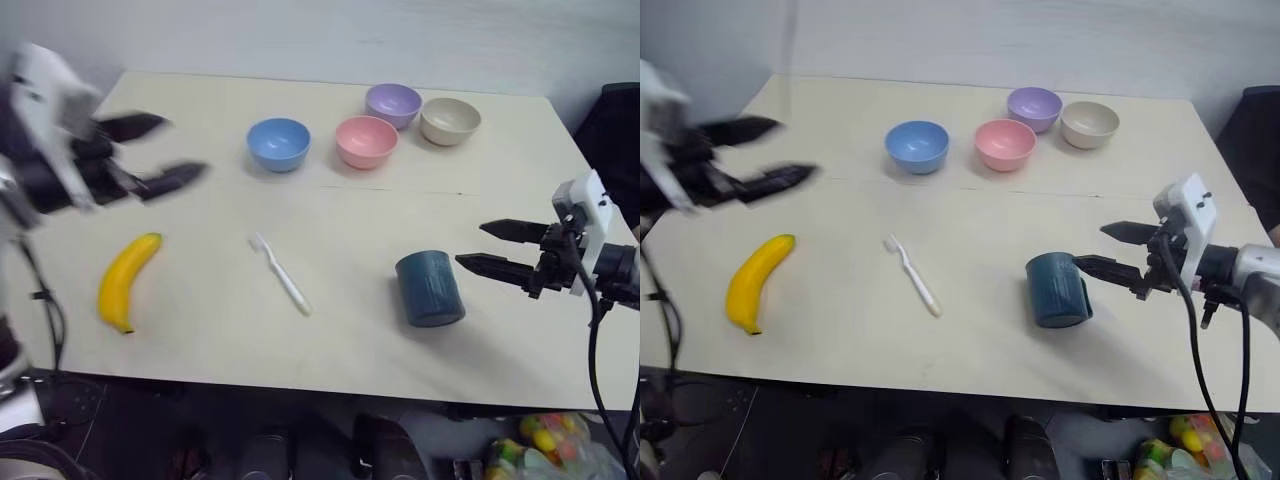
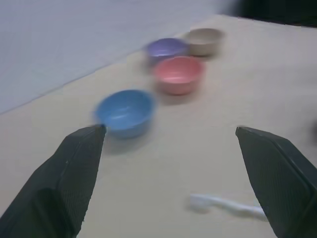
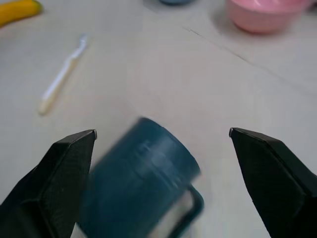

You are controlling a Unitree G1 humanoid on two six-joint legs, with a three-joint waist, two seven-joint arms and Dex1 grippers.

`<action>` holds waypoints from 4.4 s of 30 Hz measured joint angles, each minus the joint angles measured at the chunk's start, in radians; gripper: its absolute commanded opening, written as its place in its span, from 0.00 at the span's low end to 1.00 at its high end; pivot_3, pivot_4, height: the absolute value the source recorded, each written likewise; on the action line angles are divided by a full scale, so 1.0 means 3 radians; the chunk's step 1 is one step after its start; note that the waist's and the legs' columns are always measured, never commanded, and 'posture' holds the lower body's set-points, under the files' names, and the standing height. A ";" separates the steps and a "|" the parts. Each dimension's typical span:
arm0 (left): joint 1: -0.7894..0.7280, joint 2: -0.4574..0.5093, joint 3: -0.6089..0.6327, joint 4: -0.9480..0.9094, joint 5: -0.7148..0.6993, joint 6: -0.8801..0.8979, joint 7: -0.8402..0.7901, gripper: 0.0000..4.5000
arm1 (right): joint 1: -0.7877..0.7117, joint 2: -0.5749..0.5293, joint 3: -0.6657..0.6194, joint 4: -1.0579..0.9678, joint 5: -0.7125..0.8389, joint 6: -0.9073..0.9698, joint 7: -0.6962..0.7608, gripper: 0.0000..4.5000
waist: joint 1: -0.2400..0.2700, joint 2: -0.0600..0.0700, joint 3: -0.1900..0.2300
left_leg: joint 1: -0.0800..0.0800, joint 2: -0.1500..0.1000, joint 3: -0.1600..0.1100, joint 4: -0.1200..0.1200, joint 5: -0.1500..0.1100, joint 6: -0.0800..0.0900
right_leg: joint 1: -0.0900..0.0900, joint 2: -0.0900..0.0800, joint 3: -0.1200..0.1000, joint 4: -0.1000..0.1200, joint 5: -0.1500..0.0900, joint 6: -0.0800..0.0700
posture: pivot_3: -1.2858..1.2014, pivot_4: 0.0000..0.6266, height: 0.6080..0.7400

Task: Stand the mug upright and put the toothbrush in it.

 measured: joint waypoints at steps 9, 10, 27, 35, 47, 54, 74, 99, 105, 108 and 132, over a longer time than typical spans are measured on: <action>-0.0067 0.0328 -0.0700 -0.0118 -0.0296 -0.0356 -0.0923 0.99 | 0.0147 0.0242 0.0095 0.0101 -0.0166 0.0409 -0.0555 1.00 | -0.0033 0.0035 0.0005 | 0.0007 -0.0006 0.0008 0.0002 0.0002 0.0000 | 0.0002 0.0017 0.0006 0.0002 0.0000 -0.0001 | 0.52 0.24 1.00; -0.0087 0.0339 -0.0815 -0.0034 -0.0210 -0.0478 -0.0999 0.99 | 0.0191 0.0288 0.0208 0.0072 -0.0192 0.0411 -0.0554 1.00 | -0.0019 0.0035 0.0005 | 0.0006 -0.0006 0.0005 0.0003 0.0003 0.0002 | 0.0002 0.0017 0.0009 0.0002 0.0000 0.0000 | 0.52 0.24 1.00; -0.0212 0.0269 -0.1106 0.0285 0.0114 -0.0925 -0.1135 1.00 | -0.0234 0.0363 0.0949 0.0429 -0.0791 0.0248 -0.0446 0.35 | 0.0027 0.0035 0.0005 | 0.0000 -0.0005 0.0001 0.0001 0.0005 0.0010 | 0.0001 0.0017 0.0010 -0.0007 0.0003 0.0005 | 0.52 0.24 1.00; -0.0191 0.0273 -0.1070 0.0202 0.0098 -0.0900 -0.1055 1.00 | -0.0252 0.0368 0.0989 0.0397 -0.0873 0.0096 -0.0215 0.01 | 0.0027 0.0031 0.0003 | 0.0006 0.0002 -0.0005 0.0001 0.0005 0.0010 | 0.0012 0.0017 0.0005 -0.0013 0.0003 0.0005 | 0.52 0.24 1.00; 0.0128 0.0306 -0.0733 0.0213 -0.0038 -0.0652 -0.0716 1.00 | -0.0626 0.1973 0.0745 0.0381 -0.1108 -0.1159 -0.0938 0.01 | -0.0057 0.0040 0.0009 | -0.0002 0.0005 -0.0010 -0.0007 0.0005 0.0002 | 0.0002 0.0027 0.0002 -0.0016 0.0003 0.0005 | 0.52 0.24 1.00; 0.0217 0.0626 -0.0382 0.0330 -0.0053 -0.0555 -0.0631 1.00 | -0.0958 0.2989 0.1247 0.1262 -0.1709 -0.2407 -0.1257 0.01 | -0.0125 0.0049 0.0014 | 0.0001 0.0006 -0.0016 -0.0008 0.0006 0.0000 | 0.0002 0.0028 0.0009 -0.0012 0.0002 0.0004 | 0.52 0.24 1.00; 0.0384 0.0662 -0.0288 0.0203 -0.0133 -0.0481 -0.0498 1.00 | -0.0205 0.2592 0.1503 0.1421 -0.2297 -0.3399 -0.0861 0.48 | -0.0138 0.0052 0.0016 | 0.0004 0.0006 -0.0016 -0.0014 0.0009 -0.0005 | 0.0004 0.0029 0.0019 -0.0015 0.0002 0.0003 | 0.52 0.24 1.00; 0.0875 -0.1245 0.0889 -0.0138 -0.0931 0.2048 0.3302 1.00 | 0.0358 -0.0328 -0.0481 -0.1254 0.1232 -0.0326 0.0671 1.00 | 0.0056 0.0026 0.0018 | 0.0038 -0.0012 -0.0026 -0.0037 0.0013 0.0007 | 0.0038 0.0002 0.0040 -0.0028 0.0003 0.0006 | 0.52 0.24 1.00; 0.0092 -0.2397 0.1020 0.0360 -0.1191 0.2082 0.4398 1.00 | -0.0007 -0.0378 -0.0308 -0.1135 0.1397 -0.0261 0.0531 1.00 | 0.0111 -0.0006 0.0014 | 0.0034 -0.0018 -0.0020 -0.0043 0.0013 0.0007 | 0.0035 0.0001 0.0037 -0.0043 0.0009 0.0015 | 0.52 0.24 1.00; 0.0069 -0.2623 0.1004 0.0640 -0.1401 0.2088 0.5052 1.00 | -0.0024 -0.0332 -0.0100 -0.1169 0.1342 -0.0260 0.0452 1.00 | 0.0107 -0.0008 0.0015 | 0.0033 -0.0016 -0.0018 -0.0049 0.0013 0.0003 | 0.0025 0.0005 0.0020 -0.0043 0.0009 0.0015 | 0.52 0.24 1.00; -0.1001 -0.1536 -0.0269 0.3029 -0.2910 0.2020 0.6279 0.49 | -0.0069 -0.0052 -0.0021 -0.1448 0.1501 -0.0342 -0.0217 1.00 | 0.0152 -0.0004 0.0012 | 0.0048 -0.0026 -0.0021 -0.0046 0.0022 -0.0006 | 0.0041 0.0003 0.0019 -0.0036 0.0009 0.0016 | 0.52 0.24 1.00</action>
